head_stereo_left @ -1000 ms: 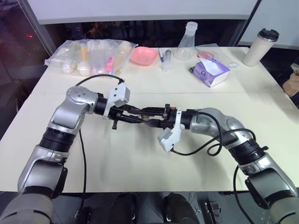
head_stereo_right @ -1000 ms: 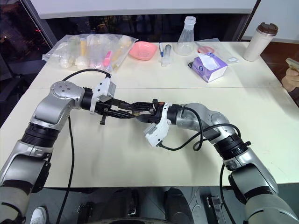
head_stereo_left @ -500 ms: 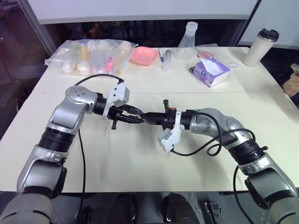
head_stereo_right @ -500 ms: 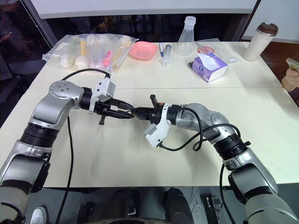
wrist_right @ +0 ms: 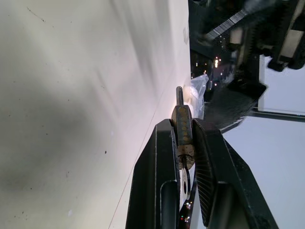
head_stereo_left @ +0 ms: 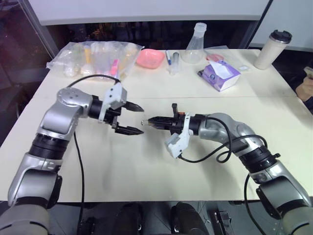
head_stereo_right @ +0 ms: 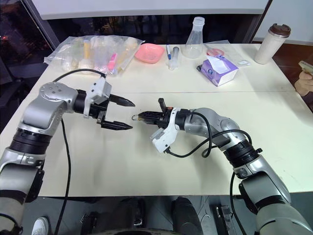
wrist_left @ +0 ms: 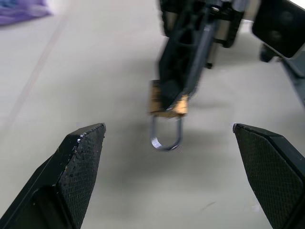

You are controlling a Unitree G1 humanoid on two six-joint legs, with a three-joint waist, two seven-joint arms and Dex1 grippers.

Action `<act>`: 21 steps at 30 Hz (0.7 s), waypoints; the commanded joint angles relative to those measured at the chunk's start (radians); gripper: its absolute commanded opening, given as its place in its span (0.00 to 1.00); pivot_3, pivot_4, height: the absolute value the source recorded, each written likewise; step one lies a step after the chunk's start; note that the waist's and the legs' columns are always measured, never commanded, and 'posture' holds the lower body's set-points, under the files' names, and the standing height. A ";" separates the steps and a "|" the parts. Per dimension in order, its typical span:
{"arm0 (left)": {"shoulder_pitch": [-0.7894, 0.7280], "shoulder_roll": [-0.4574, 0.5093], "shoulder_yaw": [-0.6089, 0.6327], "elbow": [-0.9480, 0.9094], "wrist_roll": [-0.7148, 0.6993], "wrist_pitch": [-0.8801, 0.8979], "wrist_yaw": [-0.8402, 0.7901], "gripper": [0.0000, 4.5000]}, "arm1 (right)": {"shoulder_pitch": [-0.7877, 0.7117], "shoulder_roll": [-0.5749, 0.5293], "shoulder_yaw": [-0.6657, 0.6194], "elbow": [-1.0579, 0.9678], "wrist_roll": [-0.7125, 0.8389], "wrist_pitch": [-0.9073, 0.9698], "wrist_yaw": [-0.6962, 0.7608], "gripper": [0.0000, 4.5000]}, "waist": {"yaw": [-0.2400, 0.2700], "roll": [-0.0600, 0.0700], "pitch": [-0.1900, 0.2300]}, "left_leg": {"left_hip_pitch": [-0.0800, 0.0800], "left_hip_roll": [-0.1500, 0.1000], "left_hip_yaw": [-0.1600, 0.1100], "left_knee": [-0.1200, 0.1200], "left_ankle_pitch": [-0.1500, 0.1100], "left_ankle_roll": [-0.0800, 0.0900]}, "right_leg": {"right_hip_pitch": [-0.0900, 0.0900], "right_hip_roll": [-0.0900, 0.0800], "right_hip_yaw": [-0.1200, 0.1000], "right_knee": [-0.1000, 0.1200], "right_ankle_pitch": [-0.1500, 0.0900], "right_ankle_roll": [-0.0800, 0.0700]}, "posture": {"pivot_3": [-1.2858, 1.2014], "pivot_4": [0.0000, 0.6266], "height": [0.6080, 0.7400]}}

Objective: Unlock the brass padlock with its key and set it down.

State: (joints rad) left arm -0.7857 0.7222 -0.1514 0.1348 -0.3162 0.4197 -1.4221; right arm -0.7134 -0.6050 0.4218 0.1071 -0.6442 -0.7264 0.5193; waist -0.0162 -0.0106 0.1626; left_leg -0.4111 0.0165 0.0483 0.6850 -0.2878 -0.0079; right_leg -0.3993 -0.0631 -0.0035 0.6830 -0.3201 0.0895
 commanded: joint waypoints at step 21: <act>0.045 -0.050 -0.007 -0.038 -0.033 -0.003 0.054 0.00 | -0.026 0.012 -0.024 -0.021 0.025 0.009 -0.010 0.00 | 0.002 0.000 0.000 | 0.000 0.000 0.000 0.000 0.000 0.000 | 0.000 0.000 0.000 0.000 0.000 0.000 | 0.52 0.24 0.81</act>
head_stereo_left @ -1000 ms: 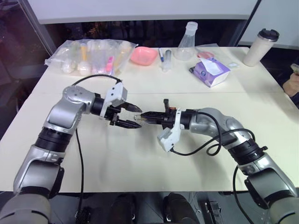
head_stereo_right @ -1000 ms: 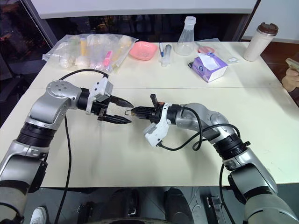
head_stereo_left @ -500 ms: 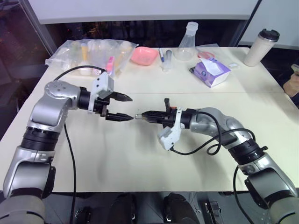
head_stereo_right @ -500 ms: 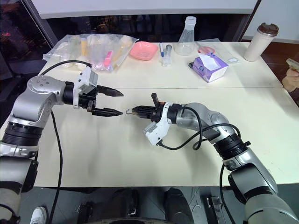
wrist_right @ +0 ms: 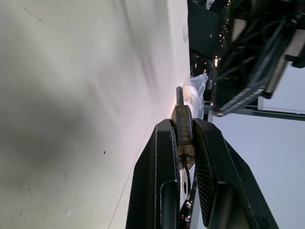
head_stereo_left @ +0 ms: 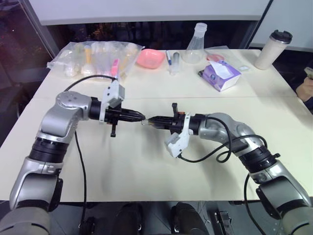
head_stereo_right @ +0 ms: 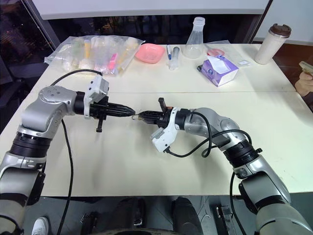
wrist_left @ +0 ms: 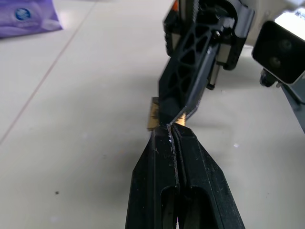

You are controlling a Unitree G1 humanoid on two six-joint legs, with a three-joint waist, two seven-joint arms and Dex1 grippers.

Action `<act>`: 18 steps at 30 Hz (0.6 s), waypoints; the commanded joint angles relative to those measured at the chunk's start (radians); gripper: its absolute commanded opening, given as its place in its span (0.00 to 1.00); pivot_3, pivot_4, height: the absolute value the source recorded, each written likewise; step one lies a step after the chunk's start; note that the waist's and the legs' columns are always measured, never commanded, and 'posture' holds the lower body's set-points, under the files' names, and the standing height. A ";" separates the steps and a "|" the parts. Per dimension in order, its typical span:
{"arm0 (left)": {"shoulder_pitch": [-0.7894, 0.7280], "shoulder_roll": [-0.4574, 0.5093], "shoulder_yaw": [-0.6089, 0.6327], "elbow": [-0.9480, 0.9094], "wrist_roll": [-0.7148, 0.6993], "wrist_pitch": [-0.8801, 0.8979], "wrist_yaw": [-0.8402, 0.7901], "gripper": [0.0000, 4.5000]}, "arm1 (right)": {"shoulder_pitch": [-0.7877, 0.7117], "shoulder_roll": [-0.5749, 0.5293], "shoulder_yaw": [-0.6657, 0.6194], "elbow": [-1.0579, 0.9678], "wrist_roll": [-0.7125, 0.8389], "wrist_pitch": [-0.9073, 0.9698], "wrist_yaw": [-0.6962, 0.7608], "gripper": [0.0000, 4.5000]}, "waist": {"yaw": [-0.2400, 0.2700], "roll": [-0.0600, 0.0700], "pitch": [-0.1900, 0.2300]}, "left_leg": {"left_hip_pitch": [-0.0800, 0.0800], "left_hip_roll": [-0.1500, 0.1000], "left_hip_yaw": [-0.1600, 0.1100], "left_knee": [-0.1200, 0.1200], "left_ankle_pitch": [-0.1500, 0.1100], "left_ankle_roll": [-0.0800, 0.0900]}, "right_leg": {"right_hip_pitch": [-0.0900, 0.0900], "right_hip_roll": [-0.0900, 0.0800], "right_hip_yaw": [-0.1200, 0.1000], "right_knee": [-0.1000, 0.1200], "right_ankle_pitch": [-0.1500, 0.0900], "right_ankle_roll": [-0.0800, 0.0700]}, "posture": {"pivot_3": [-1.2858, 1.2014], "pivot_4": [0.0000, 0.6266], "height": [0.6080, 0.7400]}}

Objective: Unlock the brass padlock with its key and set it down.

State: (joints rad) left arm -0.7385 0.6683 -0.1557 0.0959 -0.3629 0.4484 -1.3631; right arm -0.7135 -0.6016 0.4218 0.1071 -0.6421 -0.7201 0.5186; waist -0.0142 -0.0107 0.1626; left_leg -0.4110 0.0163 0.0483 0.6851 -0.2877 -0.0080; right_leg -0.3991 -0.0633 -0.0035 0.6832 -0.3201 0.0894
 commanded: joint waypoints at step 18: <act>-0.029 -0.055 -0.003 0.175 0.107 -0.166 0.056 0.00 | -0.019 0.014 -0.022 -0.045 0.036 0.021 0.005 0.00 | -0.001 0.000 0.000 | 0.000 0.000 0.000 0.000 0.000 0.000 | 0.000 0.000 0.000 0.000 0.000 0.000 | 0.52 0.24 0.81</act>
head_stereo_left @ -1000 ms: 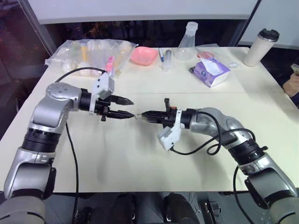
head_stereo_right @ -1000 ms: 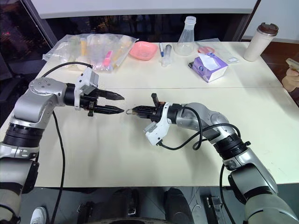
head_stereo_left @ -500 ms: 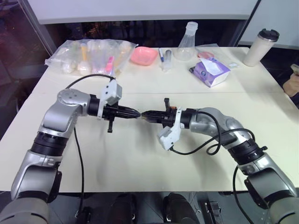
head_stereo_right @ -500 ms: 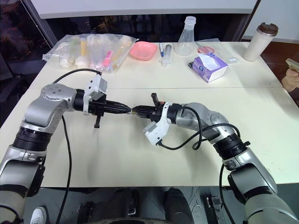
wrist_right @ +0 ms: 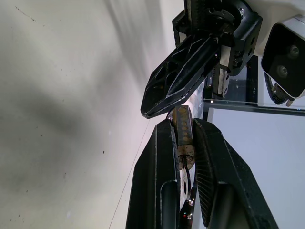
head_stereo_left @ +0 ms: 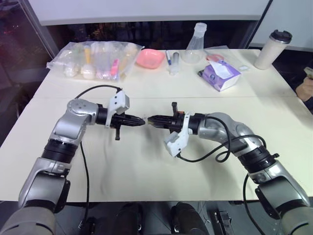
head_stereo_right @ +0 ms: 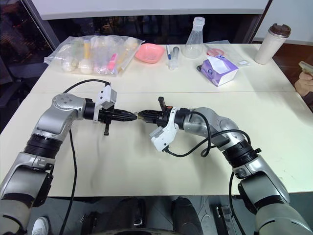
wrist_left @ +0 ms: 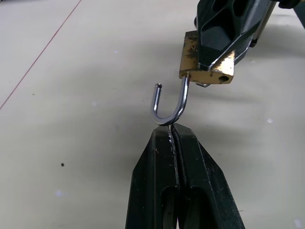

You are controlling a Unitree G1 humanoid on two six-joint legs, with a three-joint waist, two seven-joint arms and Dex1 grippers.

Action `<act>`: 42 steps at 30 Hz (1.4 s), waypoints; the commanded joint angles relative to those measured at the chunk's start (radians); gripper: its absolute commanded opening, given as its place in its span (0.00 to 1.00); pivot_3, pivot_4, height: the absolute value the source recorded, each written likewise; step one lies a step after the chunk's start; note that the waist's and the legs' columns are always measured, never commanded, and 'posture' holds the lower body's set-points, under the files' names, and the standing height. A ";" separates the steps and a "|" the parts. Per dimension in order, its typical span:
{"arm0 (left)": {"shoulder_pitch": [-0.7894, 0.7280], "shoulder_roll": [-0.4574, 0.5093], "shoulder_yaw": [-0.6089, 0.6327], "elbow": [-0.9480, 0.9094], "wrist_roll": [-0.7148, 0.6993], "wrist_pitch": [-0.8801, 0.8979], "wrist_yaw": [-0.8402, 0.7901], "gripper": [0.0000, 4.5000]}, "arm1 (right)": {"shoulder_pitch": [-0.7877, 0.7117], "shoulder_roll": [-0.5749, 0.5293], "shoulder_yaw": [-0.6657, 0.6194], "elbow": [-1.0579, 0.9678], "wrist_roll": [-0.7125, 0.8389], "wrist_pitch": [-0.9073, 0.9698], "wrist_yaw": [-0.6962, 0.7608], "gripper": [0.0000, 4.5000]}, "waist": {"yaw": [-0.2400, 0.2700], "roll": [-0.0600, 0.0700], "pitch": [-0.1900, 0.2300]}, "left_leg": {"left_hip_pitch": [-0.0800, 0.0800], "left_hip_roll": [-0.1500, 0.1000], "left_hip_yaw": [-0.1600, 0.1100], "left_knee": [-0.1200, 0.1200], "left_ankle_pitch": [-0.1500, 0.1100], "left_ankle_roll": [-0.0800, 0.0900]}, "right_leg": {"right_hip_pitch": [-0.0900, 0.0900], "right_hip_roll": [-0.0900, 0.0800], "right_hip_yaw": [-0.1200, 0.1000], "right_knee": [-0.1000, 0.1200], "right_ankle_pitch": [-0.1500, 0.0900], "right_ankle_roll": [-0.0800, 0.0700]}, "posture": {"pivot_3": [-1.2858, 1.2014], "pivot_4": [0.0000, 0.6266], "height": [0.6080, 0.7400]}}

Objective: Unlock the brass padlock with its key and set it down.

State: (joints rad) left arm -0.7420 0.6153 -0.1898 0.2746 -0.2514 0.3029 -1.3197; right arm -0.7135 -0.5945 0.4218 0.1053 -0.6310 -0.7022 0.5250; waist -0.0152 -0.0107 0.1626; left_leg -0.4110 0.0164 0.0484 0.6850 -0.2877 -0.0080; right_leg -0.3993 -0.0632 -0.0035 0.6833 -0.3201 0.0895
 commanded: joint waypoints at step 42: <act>0.191 0.148 0.122 -0.232 -0.078 0.121 0.083 0.00 | 0.163 -0.033 -0.041 0.025 0.314 0.291 0.296 0.99 | 0.002 0.000 0.000 | 0.001 0.000 -0.001 0.000 -0.001 0.002 | 0.001 -0.001 0.000 0.000 0.000 0.000 | 0.52 0.24 0.81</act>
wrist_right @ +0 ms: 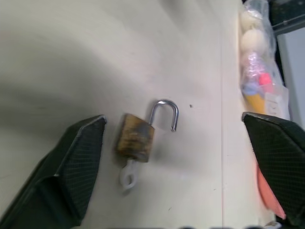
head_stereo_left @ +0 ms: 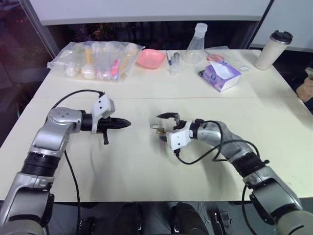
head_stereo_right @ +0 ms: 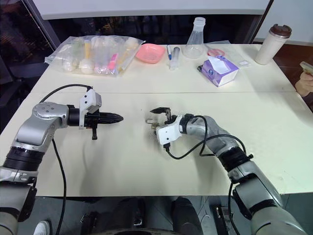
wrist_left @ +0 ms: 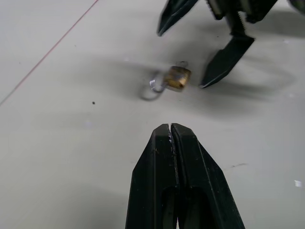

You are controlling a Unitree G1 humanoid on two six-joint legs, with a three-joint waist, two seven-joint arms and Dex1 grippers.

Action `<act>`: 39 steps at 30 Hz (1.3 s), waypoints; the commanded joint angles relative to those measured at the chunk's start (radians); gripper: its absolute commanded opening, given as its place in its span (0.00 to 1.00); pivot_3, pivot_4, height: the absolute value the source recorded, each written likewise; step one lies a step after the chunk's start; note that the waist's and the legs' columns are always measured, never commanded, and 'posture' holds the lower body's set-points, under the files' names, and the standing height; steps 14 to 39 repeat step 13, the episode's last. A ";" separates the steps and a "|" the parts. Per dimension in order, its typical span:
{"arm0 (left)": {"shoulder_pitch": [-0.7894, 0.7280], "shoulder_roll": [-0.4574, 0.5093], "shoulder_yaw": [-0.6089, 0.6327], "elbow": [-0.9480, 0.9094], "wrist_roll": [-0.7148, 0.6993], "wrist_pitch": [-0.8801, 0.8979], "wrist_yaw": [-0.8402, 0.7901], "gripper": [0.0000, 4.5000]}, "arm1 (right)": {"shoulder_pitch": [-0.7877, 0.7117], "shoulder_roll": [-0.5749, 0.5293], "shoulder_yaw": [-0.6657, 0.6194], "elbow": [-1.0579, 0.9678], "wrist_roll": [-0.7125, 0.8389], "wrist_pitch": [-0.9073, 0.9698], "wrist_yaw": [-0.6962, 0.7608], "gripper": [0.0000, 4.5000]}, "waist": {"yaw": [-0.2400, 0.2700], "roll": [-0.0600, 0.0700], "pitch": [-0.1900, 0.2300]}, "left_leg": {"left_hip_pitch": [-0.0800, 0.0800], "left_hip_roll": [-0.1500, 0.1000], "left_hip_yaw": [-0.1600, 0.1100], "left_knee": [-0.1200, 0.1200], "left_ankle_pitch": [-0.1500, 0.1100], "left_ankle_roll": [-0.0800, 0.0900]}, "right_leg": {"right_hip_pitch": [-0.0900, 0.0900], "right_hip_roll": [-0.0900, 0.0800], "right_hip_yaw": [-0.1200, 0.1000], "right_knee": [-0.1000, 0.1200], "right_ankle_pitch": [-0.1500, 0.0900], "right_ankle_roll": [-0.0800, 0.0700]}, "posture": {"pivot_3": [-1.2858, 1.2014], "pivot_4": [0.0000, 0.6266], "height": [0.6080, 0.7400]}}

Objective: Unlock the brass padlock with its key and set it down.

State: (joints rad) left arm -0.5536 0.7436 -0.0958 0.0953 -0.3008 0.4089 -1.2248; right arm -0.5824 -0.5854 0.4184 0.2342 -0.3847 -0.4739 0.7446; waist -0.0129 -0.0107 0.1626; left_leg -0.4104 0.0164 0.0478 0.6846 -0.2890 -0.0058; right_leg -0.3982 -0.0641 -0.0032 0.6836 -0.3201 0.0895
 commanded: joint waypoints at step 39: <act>0.091 0.046 0.080 -0.201 -0.104 0.092 0.028 0.00 | 0.212 -0.226 -0.323 -0.584 0.429 0.735 0.272 0.99 | 0.001 0.000 0.000 | 0.001 0.000 -0.001 0.000 -0.003 0.004 | 0.001 0.000 0.000 -0.001 0.000 0.000 | 0.52 0.24 0.81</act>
